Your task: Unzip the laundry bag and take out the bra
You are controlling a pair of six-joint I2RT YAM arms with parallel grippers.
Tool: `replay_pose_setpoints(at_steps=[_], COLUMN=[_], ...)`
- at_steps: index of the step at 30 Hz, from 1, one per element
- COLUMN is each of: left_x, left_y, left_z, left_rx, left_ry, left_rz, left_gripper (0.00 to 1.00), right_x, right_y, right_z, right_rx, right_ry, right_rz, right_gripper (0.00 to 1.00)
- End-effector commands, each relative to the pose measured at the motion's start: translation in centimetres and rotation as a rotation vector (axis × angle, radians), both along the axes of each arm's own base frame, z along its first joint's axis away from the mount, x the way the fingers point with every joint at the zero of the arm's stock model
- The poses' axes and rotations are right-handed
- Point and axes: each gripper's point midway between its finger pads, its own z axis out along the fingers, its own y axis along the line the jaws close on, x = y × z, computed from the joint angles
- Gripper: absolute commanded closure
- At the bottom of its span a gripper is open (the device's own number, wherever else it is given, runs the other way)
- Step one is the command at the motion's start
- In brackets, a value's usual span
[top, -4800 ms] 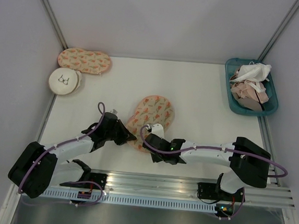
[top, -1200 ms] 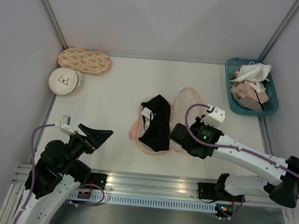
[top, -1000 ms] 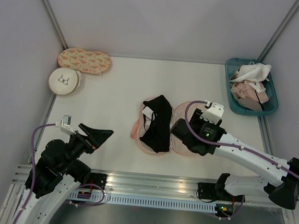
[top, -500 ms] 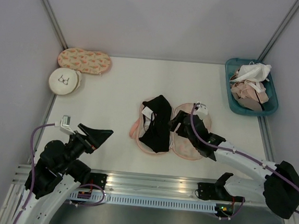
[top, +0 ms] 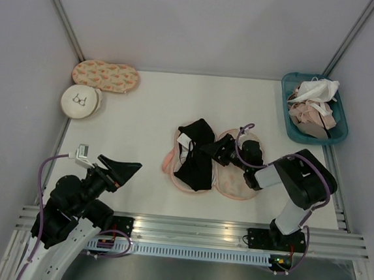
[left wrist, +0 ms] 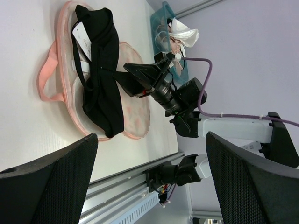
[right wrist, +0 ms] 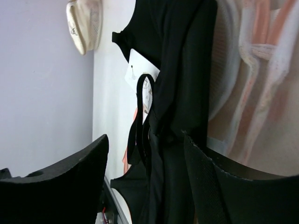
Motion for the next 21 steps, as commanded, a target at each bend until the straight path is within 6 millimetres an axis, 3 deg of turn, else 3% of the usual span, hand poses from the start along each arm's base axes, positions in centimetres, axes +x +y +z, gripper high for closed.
replay_pose_setpoints(at_steps=[1,4,6,8,12,13,21], left_x=[-1.0,-1.0,-1.0,-0.9,-0.8,-0.8,-0.9], left_y=[0.5,0.5,0.6,0.6,0.5,0.4,0.6], left_z=[1.8,1.7,1.7,1.6,1.3,1.2,1.6], left_rx=[0.002,0.004,0.008,0.01,0.009,0.01,0.004], left_ry=[-0.092,-0.089,-0.092,-0.086,-0.076,-0.074,-0.084], left_rz=[-0.012,-0.012,-0.009,-0.006,-0.009,-0.01,-0.007], left_gripper=[0.01,0.01,0.01,0.01,0.01,0.01,0.01], right_x=[0.3,0.1,-0.2,-0.4,-0.1,-0.2,1.8], right_y=[1.9,1.8,1.5,1.0,0.2,-0.2,-2.0], right_z=[4.1,3.2,4.0,3.0,4.6,3.2,1.4], right_rx=[0.174,0.17,0.145,0.074,-0.015,-0.064,-0.251], right_ry=[-0.151,-0.15,-0.199,-0.172,-0.246,-0.19,-0.151], right_rz=[0.101,0.102,0.102,0.102,0.086,0.077,-0.006], right_gripper=[0.31,0.32,0.31,0.29,0.28,0.28,0.28])
